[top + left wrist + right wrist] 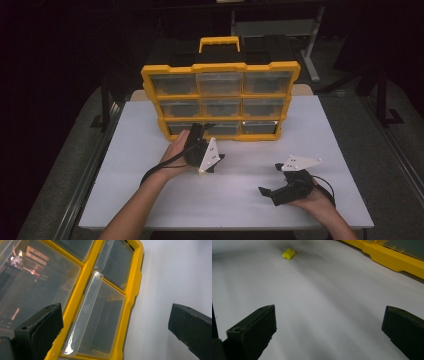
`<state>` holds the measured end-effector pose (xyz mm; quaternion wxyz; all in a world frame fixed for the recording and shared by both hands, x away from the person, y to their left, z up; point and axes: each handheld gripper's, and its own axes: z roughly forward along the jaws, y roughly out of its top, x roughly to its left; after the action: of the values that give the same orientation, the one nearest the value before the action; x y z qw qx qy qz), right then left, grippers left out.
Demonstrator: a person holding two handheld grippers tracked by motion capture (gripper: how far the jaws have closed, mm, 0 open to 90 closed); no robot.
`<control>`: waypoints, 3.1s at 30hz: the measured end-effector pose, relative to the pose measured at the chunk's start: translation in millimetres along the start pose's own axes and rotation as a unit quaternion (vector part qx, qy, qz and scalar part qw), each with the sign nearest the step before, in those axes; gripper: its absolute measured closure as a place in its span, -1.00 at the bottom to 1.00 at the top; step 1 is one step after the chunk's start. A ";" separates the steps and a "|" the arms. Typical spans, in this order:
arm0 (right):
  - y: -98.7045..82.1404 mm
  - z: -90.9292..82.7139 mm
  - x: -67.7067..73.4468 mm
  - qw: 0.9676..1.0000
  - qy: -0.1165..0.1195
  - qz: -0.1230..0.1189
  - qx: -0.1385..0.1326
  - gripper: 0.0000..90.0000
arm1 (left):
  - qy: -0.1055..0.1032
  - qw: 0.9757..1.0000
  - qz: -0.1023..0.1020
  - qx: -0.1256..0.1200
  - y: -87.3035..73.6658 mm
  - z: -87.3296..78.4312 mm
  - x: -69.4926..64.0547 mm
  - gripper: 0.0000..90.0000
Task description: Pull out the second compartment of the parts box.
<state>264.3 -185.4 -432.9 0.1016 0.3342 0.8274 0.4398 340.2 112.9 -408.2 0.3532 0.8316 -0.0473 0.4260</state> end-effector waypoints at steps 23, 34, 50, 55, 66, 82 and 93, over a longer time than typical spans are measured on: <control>0.1 0.0 0.6 1.000 0.001 -0.001 0.000 -1.00 | 0.030 0.996 0.080 0.013 3.3 0.1 -8.3 -1.00; 0.1 0.4 0.6 1.000 0.001 -0.001 0.001 -1.00 | 0.047 0.992 0.118 0.022 3.9 0.6 -12.1 -1.00; 0.3 0.8 0.8 1.000 0.002 -0.001 0.000 -1.00 | 0.074 0.984 0.162 0.023 5.6 0.0 -16.6 -1.00; 0.2 0.5 0.7 1.000 0.001 -0.001 0.000 -1.00 | 0.080 0.980 0.179 0.027 5.2 0.1 -18.0 -1.00; 0.1 0.0 0.6 1.000 0.001 -0.001 -0.001 -1.00 | 0.096 0.971 0.214 0.036 4.9 0.0 -20.7 -1.00; 0.9 1.8 0.8 1.000 0.003 -0.002 0.001 -1.00 | 0.124 0.963 0.239 0.029 13.1 -7.4 -10.3 -1.00; 0.8 1.3 0.6 1.000 0.002 -0.001 0.000 -1.00 | 0.135 0.959 0.248 0.020 18.7 -10.2 -3.8 -1.00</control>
<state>264.8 -183.9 -433.0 0.1003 0.3325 0.8279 0.4404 323.8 104.5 -396.9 0.2226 0.7358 -0.1953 0.6091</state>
